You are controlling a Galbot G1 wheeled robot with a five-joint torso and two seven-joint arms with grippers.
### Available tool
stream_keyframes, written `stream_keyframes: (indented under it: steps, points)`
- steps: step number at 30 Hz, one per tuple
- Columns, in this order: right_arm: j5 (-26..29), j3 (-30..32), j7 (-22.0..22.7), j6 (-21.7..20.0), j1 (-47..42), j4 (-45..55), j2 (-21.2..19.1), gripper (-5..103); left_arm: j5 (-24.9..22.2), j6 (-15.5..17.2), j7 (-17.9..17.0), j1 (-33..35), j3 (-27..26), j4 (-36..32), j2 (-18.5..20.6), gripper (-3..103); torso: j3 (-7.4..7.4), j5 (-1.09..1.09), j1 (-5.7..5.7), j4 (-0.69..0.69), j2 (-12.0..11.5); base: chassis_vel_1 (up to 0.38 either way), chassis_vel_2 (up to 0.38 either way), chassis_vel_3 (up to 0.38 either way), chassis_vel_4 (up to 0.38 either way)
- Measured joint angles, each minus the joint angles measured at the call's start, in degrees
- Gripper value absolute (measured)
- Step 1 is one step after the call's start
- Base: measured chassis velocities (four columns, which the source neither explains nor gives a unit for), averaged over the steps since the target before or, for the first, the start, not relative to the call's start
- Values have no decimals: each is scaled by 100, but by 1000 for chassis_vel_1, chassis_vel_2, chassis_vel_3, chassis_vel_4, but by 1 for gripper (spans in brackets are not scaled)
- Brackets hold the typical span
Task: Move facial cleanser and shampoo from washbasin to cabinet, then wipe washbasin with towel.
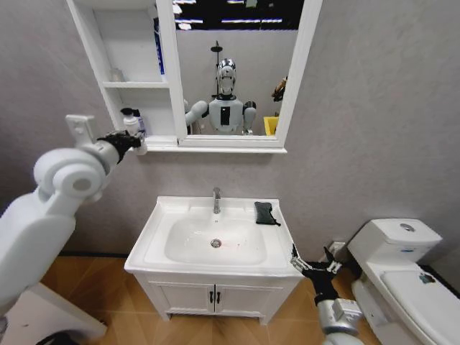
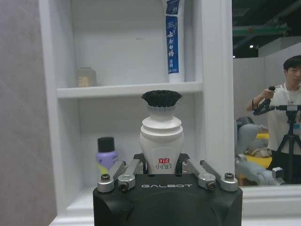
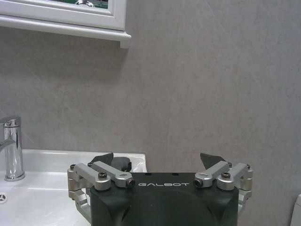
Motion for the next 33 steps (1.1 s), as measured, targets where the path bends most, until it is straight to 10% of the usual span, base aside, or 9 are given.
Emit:
stream_keyframes:
  steps: [15,33]
  points:
    - [104,159,-1,31,-58,56,-16,100,1971,-632,1159,-998,648,2872,-1460,30,0,-2,2,4,-2,0,0,0,0]
    - [96,192,-7,-21,31,-12,-39,100,2081,-775,1386,-946,484,3576,-1866,30,0,-1,0,4,-1,0,0,0,0]
